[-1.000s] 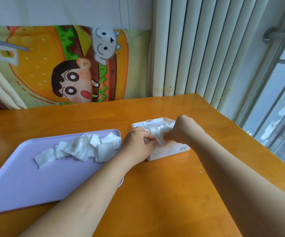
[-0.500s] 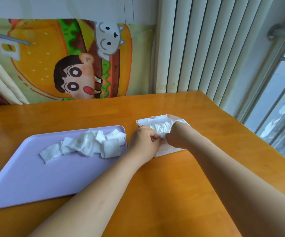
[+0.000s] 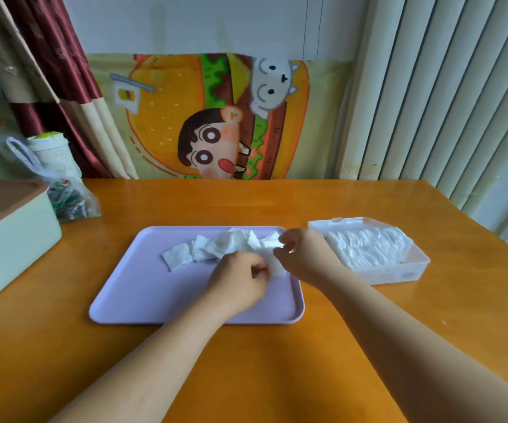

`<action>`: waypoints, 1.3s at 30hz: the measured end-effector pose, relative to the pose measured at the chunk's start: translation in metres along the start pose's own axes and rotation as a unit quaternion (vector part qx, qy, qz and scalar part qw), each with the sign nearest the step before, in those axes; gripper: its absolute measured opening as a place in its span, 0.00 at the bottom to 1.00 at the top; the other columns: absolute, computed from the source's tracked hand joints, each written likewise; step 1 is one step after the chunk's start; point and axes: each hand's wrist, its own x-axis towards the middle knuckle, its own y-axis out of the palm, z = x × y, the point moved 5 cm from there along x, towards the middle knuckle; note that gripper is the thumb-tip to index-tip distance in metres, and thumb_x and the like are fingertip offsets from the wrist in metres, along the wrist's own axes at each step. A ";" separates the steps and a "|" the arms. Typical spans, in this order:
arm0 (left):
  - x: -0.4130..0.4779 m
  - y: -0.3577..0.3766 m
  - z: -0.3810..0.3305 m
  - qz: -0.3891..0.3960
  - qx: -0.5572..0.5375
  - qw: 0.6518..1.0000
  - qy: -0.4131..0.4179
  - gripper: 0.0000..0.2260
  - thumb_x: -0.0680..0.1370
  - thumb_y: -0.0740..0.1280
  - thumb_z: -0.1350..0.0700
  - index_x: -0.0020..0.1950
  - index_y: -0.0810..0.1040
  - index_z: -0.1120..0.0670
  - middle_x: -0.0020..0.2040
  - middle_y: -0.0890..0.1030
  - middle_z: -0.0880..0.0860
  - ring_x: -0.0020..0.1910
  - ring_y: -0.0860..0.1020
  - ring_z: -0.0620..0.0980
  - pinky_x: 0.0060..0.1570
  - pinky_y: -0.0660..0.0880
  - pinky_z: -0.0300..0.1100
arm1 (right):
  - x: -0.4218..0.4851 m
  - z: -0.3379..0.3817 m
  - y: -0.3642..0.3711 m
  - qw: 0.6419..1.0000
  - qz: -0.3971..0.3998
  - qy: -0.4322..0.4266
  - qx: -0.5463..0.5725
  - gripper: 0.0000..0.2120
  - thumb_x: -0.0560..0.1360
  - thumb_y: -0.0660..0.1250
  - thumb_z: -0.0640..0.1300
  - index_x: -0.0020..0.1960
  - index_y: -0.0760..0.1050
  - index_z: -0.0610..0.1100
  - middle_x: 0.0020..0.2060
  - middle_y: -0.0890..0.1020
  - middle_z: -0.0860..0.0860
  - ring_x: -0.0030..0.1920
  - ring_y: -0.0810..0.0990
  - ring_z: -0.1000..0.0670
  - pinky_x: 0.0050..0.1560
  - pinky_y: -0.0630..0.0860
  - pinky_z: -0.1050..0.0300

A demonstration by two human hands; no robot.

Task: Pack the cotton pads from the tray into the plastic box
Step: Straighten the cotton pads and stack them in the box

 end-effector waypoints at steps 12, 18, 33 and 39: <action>0.004 0.001 0.048 -0.017 -0.202 0.974 -0.105 0.19 0.76 0.76 0.55 0.66 0.79 0.50 0.57 0.83 0.47 0.52 0.82 0.44 0.48 0.77 0.35 | 0.012 -0.009 0.039 0.992 0.054 0.046 0.104 0.20 0.73 0.79 0.43 0.62 0.79 0.44 0.40 0.81 0.53 0.39 0.80 0.52 0.37 0.74 0.60; 0.007 0.006 0.050 -0.011 -0.217 0.970 -0.113 0.21 0.70 0.82 0.49 0.61 0.81 0.49 0.55 0.81 0.46 0.49 0.78 0.41 0.46 0.72 0.32 | -0.007 -0.009 0.037 0.981 0.041 -0.002 0.187 0.06 0.76 0.76 0.46 0.47 0.81 0.45 0.35 0.84 0.51 0.31 0.76 0.53 0.32 0.71 0.63; -0.002 -0.001 0.043 -0.019 -0.374 0.926 -0.051 0.09 0.80 0.73 0.60 0.57 0.87 0.48 0.42 0.87 0.51 0.36 0.79 0.44 0.44 0.77 0.35 | -0.027 -0.011 0.054 0.963 0.045 -0.123 0.235 0.20 0.83 0.70 0.47 0.73 0.74 0.57 0.51 0.84 0.61 0.45 0.82 0.55 0.52 0.80 0.57; -0.003 0.002 0.044 -0.018 -0.330 0.943 -0.038 0.07 0.81 0.73 0.56 0.55 0.88 0.45 0.45 0.88 0.53 0.41 0.81 0.45 0.47 0.79 0.40 | -0.027 -0.018 0.049 0.957 -0.019 -0.064 0.281 0.07 0.79 0.75 0.44 0.56 0.85 0.52 0.45 0.87 0.63 0.46 0.85 0.58 0.47 0.81 0.59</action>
